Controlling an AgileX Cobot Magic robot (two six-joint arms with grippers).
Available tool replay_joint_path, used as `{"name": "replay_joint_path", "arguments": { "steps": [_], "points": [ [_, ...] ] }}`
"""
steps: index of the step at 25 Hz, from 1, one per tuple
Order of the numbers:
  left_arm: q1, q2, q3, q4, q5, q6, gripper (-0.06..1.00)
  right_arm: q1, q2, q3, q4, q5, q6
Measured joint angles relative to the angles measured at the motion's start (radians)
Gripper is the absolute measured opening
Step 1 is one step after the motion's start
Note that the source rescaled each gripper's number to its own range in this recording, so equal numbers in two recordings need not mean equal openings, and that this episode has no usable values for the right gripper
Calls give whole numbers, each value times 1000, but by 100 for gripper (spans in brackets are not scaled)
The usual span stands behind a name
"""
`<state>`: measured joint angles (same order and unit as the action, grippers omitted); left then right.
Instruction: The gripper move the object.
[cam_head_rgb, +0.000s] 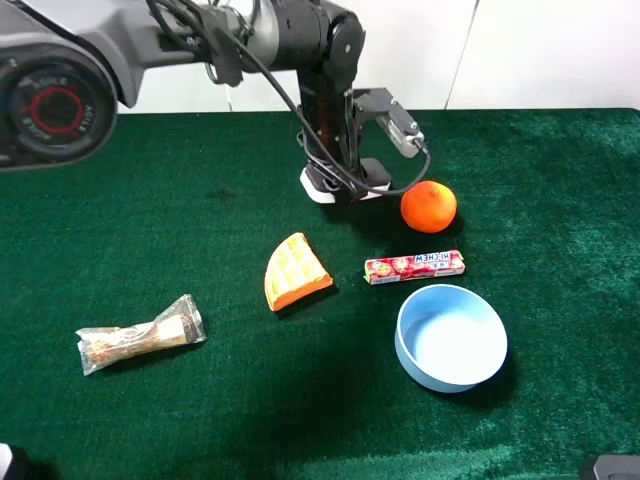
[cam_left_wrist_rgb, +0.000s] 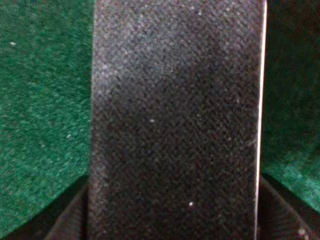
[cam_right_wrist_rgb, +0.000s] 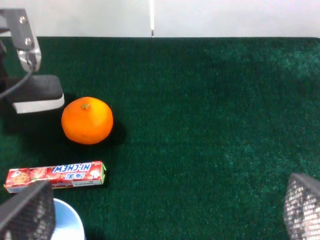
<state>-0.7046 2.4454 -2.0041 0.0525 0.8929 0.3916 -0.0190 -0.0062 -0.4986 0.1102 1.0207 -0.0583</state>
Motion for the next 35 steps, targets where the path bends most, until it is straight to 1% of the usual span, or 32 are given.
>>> {"name": "replay_joint_path", "arguments": {
  "steps": [6, 14, 35],
  "points": [
    [-1, 19, 0, 3, -6, 3, 1, 0, 0, 0, 0, 0, 0],
    [7, 29, 0, 16, -10, 32, 1, 0, 0, 0, 0, 0, 0],
    [15, 54, -2, 17, -3, 33, 0, 0, 0, 0, 0, 0, 0]
  ]
}}
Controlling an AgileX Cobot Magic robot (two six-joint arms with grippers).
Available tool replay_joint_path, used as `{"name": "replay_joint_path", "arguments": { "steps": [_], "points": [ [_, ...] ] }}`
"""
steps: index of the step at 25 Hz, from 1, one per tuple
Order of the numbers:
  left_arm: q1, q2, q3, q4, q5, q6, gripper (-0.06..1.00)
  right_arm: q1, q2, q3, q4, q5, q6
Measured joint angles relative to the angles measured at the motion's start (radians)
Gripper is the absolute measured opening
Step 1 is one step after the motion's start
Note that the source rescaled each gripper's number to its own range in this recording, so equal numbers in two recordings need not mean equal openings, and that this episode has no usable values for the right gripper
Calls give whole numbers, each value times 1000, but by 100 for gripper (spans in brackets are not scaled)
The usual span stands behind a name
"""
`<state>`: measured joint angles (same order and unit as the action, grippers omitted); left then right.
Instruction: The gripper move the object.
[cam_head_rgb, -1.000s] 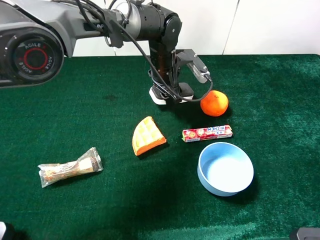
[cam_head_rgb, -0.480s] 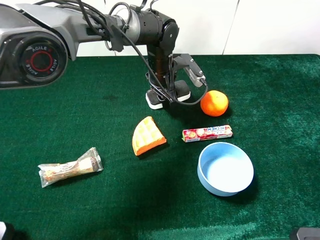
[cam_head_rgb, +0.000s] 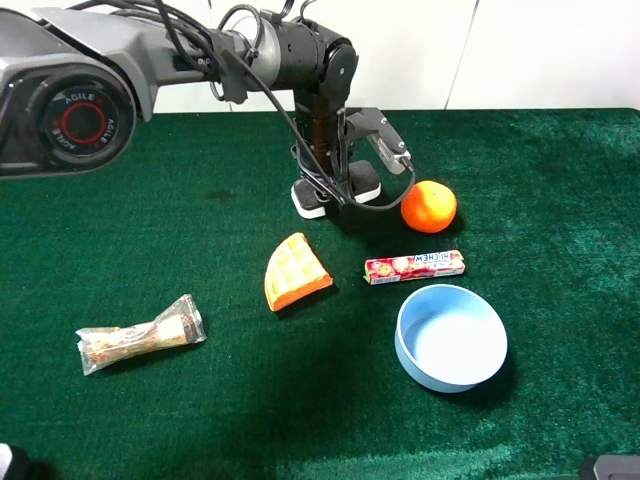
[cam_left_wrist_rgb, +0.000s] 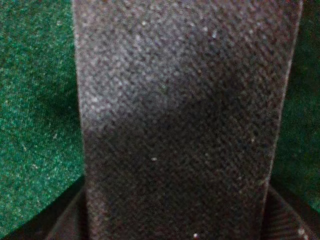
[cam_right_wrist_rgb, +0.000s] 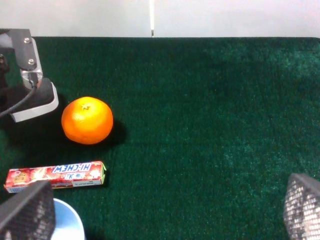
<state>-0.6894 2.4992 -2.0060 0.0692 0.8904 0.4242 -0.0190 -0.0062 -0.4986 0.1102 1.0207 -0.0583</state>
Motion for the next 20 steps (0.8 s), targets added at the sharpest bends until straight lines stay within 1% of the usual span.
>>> {"name": "replay_joint_path", "arguments": {
  "steps": [8, 10, 15, 20],
  "points": [
    [0, 0, -3, 0, 13, 1, 0, 0, 0, 0, 0, 0, 0],
    [0, -1, -3, 0, 19, 2, 3, 0, 0, 0, 0, 0, 0],
    [0, -8, -3, 2, 37, 16, 15, 0, 0, 0, 0, 0, 0],
    [0, -46, -3, 3, 38, 22, 40, 0, 0, 0, 0, 0, 0]
  ]
}}
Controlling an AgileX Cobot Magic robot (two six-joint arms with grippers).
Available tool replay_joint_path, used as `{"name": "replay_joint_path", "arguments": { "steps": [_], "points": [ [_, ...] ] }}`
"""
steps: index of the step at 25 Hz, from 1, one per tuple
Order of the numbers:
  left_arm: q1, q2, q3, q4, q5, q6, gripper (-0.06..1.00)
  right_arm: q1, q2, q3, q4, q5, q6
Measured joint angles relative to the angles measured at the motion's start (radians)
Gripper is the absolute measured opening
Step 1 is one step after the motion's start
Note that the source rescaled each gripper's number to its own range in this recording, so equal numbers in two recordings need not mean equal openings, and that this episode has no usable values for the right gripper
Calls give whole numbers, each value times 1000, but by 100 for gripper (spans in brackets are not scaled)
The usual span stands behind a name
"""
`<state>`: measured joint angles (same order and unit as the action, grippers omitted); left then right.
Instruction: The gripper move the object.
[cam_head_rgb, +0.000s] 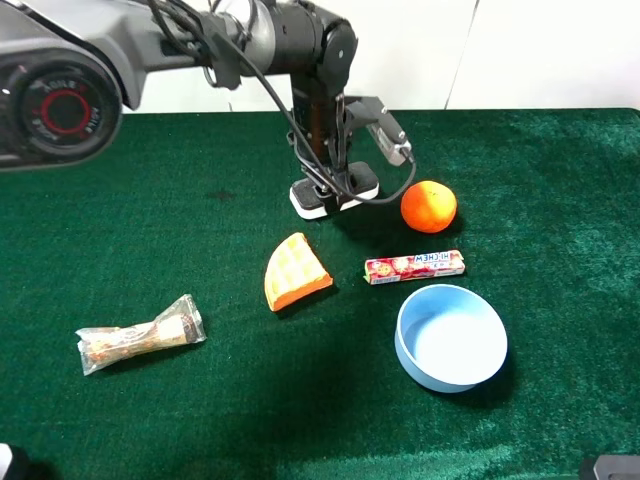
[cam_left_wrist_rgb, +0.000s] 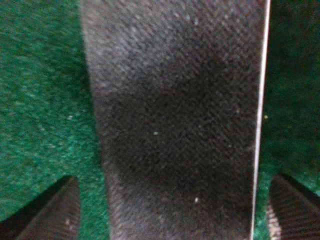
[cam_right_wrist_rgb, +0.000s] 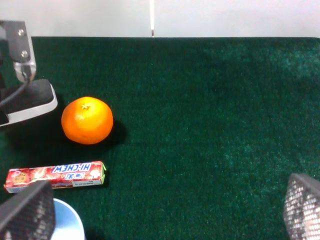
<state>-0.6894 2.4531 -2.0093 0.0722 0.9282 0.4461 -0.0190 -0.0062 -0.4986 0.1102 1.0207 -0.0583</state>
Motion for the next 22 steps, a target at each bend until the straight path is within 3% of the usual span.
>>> {"name": "replay_joint_path", "arguments": {
  "steps": [3, 8, 9, 12, 14, 22],
  "points": [
    [0, -29, 0, 1, 12, 1, 49, 0, 0, 0, 0, 0, 0],
    [1, -95, 0, 4, 74, 1, 54, 0, 0, 0, 0, 0, 0],
    [1, -113, 0, 4, 90, 1, 58, 0, 0, 0, 0, 0, 0],
    [2, -168, 0, 4, 156, -6, 84, 0, 0, 0, 0, 0, 0],
    [2, -210, 0, 4, 215, -20, 94, 0, 0, 0, 0, 0, 0],
    [5, -450, 92, 6, 234, -111, 99, 0, 0, 0, 0, 0, 0]
  ]
}}
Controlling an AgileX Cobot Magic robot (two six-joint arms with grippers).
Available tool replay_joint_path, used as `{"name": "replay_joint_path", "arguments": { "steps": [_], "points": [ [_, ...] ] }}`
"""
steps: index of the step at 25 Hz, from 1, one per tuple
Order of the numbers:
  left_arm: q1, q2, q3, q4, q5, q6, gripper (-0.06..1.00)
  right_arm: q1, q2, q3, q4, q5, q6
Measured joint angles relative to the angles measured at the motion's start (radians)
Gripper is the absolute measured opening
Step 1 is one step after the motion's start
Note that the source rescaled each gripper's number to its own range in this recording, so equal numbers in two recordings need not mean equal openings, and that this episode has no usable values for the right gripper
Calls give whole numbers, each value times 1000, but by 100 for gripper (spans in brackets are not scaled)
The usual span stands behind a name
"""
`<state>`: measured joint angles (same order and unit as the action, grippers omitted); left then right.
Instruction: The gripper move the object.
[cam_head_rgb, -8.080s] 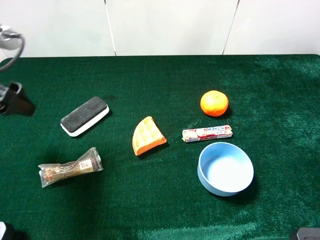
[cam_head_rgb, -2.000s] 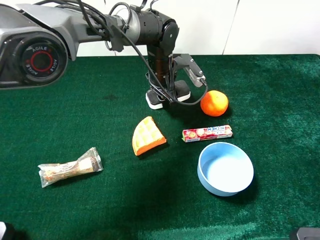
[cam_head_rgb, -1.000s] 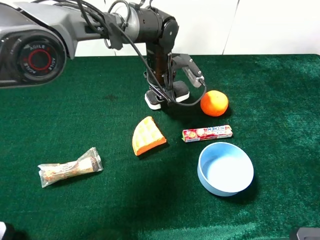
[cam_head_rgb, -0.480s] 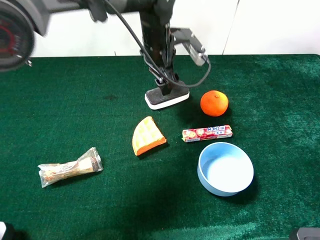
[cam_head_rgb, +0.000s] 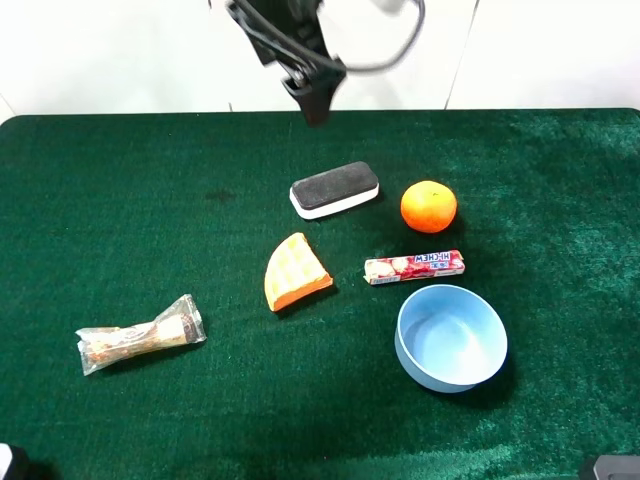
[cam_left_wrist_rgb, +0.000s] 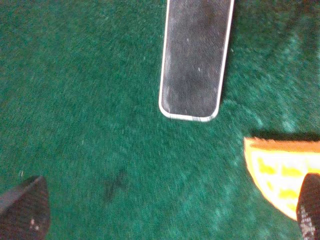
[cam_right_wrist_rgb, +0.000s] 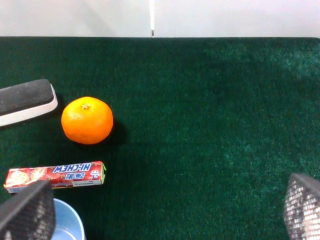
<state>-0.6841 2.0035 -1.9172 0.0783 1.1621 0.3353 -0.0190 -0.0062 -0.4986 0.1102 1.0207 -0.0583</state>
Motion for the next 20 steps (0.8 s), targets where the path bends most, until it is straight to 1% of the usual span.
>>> {"name": "replay_joint_path", "arguments": {
  "steps": [5, 12, 16, 20],
  "points": [
    [0, -214, 201, 1, 0, -78, 100, 0, 0, 0, 0, 0, 0],
    [0, -538, 574, 42, 0, -177, 100, 0, 0, 0, 0, 0, 0],
    [0, -731, 766, 44, -1, -244, 100, 0, 0, 0, 0, 0, 0],
    [0, -904, 949, 29, -1, -316, 100, 0, 0, 0, 0, 0, 0]
  ]
}}
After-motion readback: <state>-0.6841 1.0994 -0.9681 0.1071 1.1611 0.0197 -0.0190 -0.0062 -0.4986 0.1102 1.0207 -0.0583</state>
